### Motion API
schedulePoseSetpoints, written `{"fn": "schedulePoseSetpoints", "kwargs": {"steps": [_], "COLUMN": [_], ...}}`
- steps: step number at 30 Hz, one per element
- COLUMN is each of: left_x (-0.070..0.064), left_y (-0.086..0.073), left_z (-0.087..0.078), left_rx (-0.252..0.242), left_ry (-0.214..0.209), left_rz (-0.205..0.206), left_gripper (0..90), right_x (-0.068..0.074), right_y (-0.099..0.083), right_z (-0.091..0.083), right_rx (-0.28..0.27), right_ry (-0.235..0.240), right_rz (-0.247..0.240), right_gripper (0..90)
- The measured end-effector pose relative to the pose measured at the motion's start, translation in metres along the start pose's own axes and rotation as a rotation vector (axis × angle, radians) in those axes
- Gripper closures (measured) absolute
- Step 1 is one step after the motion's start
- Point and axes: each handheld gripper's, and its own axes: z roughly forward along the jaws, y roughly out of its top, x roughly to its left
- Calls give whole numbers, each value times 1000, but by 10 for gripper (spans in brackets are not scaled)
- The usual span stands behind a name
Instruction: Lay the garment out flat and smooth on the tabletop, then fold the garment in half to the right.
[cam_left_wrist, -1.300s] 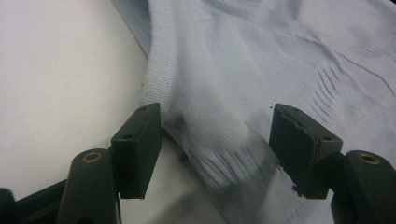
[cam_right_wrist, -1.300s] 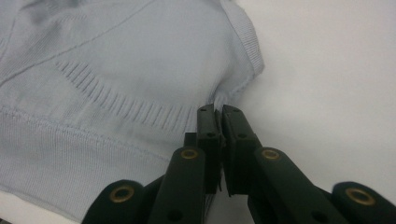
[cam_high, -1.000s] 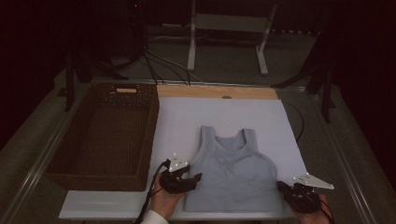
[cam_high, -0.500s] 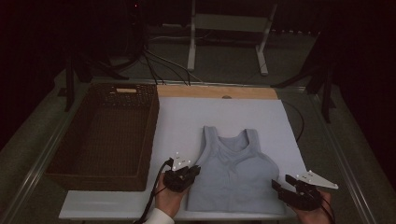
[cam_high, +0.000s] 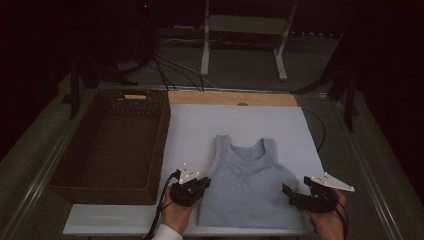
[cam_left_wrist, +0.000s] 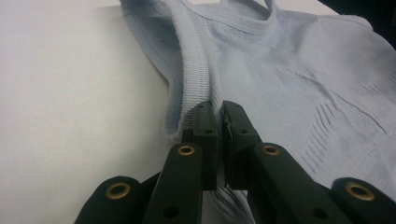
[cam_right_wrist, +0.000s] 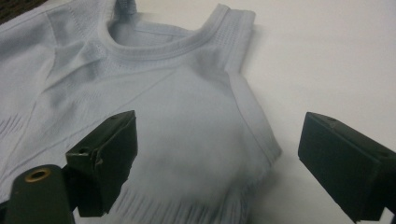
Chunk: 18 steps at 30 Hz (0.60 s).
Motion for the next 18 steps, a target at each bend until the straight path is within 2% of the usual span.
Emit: {"fn": "schedulePoseSetpoints", "kwargs": {"steps": [8,15,18], "left_x": [2,4,7], "left_y": [-1,-1,-3], "left_z": [-7,-15,-19], "left_rx": [-7,-9,-9], "left_ry": [8,32,41], "left_rz": [-12,-2,-10], "left_gripper": [866,866,866], "right_x": [7,6,4], "right_y": [6,5,4], "right_z": [6,4,4], "right_rx": [-29,-48,-47], "right_ry": [-8,-15,-24], "right_rz": [-32,-35,-30], "right_gripper": [120,120,120]}}
